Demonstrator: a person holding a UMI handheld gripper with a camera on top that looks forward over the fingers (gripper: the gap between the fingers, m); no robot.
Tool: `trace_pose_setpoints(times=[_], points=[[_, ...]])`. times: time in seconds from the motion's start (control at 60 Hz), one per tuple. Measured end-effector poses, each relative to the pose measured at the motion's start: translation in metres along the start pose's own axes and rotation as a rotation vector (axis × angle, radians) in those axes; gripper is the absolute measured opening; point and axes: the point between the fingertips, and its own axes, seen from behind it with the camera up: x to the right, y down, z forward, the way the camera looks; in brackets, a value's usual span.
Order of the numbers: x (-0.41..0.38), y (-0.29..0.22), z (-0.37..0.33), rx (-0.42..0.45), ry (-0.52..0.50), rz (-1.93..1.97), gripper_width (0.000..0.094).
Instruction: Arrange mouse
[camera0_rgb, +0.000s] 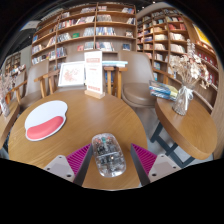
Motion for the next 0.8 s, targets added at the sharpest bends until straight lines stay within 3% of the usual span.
trace_pose_setpoints(times=[0.067,0.117,0.267,0.4,0.567,0.7,0.8], points=[[-0.003,-0.001,0.003,0.000,-0.005,0.009,0.0695],[-0.007,0.000,0.002,0.001,-0.016,0.012,0.0564],[-0.004,-0.001,0.002,-0.021,0.028,-0.015,0.0443],[-0.020,-0.036,-0.021,0.025,0.005,0.009,0.0433],[-0.083,-0.117,-0.052,0.115,-0.064,0.016,0.0435],[-0.161,-0.166,-0.047,0.164,-0.116,-0.021,0.0435],[-0.223,-0.175,-0.019,0.163,-0.148,-0.025,0.0433]])
